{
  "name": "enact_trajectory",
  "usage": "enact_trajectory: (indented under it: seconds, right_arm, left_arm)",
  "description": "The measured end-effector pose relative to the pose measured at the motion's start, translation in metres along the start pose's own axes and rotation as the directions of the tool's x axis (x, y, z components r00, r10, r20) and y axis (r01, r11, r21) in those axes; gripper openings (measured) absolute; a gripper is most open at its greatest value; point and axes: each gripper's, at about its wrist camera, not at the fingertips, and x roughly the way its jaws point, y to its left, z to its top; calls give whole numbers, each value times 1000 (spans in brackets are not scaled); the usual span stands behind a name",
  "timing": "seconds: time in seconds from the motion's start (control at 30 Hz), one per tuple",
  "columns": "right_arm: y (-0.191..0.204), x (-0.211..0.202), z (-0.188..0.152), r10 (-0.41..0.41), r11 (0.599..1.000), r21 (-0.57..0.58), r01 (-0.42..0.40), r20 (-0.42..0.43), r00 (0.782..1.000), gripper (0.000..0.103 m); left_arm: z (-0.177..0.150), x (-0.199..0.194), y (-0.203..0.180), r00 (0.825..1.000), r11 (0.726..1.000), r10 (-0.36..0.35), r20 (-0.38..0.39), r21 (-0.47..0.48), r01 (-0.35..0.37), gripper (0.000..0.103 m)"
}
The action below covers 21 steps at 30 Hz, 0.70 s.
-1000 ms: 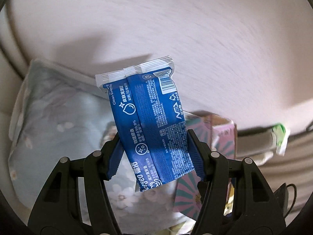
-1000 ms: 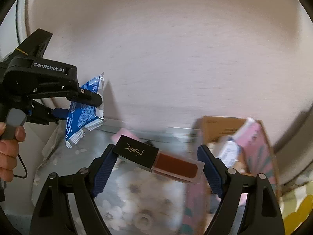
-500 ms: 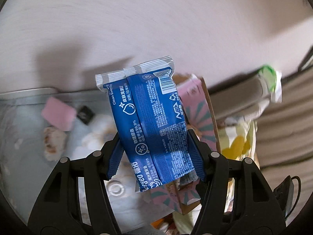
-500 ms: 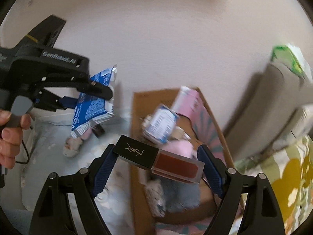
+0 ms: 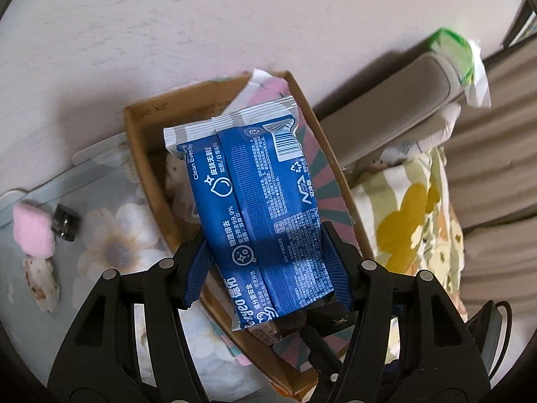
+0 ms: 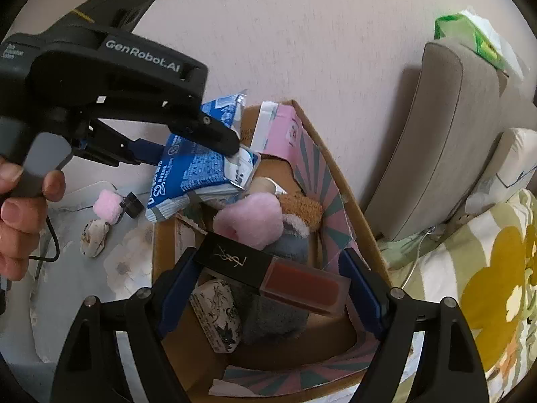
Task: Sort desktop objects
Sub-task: 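Carry the lipstick and blue wipes pack into the cardboard box and release both, then move both tools back over the tray of items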
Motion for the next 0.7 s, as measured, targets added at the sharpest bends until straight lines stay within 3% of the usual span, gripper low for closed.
enact_trajectory:
  seconds: [0.17,0.23,0.27,0.3,0.33,0.4,0.7]
  right_arm:
    - [-2,13,1,-1,1000,17,2,-55,998,81]
    - [-4,19,1,-7,999,31,9,-82,997,89]
    - [-4,20,0,-9,999,35,12,-89,996,91]
    - [-4,20,0,-5,999,32,8,-87,996,95]
    - [-3,19,-1,-1,1000,30,3,-79,997,100]
    - [-2,16,-1,15,999,31,-13,-66,998,102]
    - [9,1,3,20,1000,23,-19,-33,999,102]
  left_arm:
    - [-3,16,-5,999,999,28,-29,20,-27,58]
    - [-2,19,-4,997,998,60,-46,18,-60,63]
    - [-2,17,-3,997,998,65,-34,12,-65,77]
    - [2,14,-1,998,998,55,-13,12,-54,98]
    - [2,8,0,999,999,33,23,11,-33,102]
    - [2,-5,1,997,1000,-1,74,12,0,103]
    - [-24,-45,27,990,996,-80,115,-34,84,103]
